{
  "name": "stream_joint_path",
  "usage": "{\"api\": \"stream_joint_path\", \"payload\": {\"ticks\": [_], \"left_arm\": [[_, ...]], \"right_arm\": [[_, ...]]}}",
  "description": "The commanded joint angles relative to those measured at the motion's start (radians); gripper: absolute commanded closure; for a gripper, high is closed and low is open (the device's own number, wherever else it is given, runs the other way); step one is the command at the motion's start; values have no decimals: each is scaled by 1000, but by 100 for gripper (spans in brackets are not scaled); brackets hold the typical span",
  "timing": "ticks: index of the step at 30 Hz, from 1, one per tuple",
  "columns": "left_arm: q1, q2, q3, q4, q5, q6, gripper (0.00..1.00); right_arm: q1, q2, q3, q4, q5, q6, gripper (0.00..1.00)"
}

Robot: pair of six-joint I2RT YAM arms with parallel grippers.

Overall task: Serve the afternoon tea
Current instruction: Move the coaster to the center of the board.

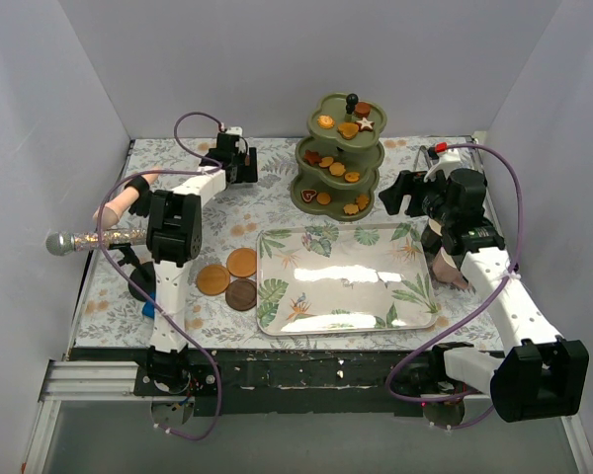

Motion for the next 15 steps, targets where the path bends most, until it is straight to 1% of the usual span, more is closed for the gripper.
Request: {"api": "stream_joint_path", "payload": {"ticks": [1, 2, 3, 4, 6, 8, 11, 12, 15], "left_arm": [[6, -128, -141, -86, 69, -24, 11], [4, -163, -151, -77, 76, -22, 9], [4, -197, -156, -77, 86, -28, 3], [4, -224, -161, -77, 93, -34, 2], [1, -290, -184, -77, 115, -45, 2], [0, -375, -237, -77, 132, -56, 2], [-10, -503, -380, -77, 195, -66, 2], [-11, -548, -457, -77, 196, -66, 2], [-17, -707, -622, -87, 178, -68, 2]], "right_arm": [[2, 9, 29, 22, -26, -12, 9], [2, 9, 28, 22, -31, -10, 9], [2, 9, 25, 22, -34, -10, 9], [2, 6, 23, 22, -34, -9, 9], [4, -3, 15, 22, -36, -4, 9], [4, -14, 5, 22, -33, 2, 9], [2, -23, -8, 22, -34, 8, 10], [4, -23, -12, 22, -40, 10, 10], [2, -29, -21, -12, -57, 10, 11]]}}
